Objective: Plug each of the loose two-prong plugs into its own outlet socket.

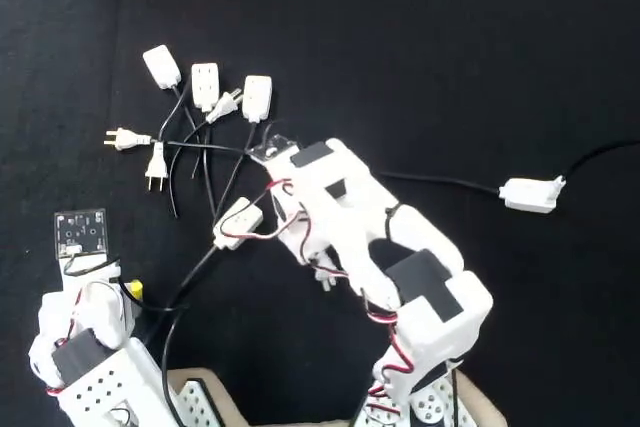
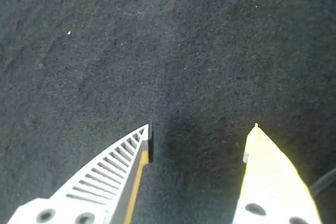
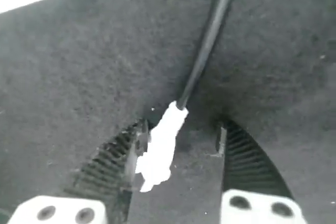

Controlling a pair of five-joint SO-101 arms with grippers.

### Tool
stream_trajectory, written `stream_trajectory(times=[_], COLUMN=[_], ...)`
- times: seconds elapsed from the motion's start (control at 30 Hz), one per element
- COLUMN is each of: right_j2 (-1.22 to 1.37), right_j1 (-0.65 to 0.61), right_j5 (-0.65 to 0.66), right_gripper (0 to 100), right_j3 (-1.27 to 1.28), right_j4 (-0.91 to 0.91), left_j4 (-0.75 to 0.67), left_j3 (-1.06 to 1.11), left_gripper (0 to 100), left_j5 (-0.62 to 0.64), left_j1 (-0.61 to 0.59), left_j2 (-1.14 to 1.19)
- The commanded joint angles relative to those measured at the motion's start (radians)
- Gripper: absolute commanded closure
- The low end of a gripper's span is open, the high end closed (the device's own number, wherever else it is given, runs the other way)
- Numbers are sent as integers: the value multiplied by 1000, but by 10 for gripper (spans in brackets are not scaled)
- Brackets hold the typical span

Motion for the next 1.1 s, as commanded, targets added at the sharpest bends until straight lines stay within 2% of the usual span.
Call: stream_trajectory(times=[0.0,0.07,0.17,0.23,0.53,0.8,0.97,1.07], right_j2=[42,71,90,93,71,-203,-229,-165], right_j1=[-58,-80,-69,-60,-57,-58,-58,-43], right_j5=[8,8,2,2,-15,-14,-15,-15], right_gripper=[792,840,990,969,986,982,945,860], right_j3=[8,2,-36,-54,-117,-88,24,25], right_j4=[-25,-29,-21,5,121,181,95,68], left_j4=[-2,-2,-2,-2,-3,-3,-2,-2], left_j3=[-7,-7,-7,-7,-7,-7,-7,-7], left_gripper=[712,712,712,712,712,712,712,712], left_j5=[-6,-6,-6,-6,-6,-6,-6,-6], left_j1=[12,12,12,12,12,12,12,12], left_j2=[-2,-2,-2,-2,-2,-2,-2,-2])
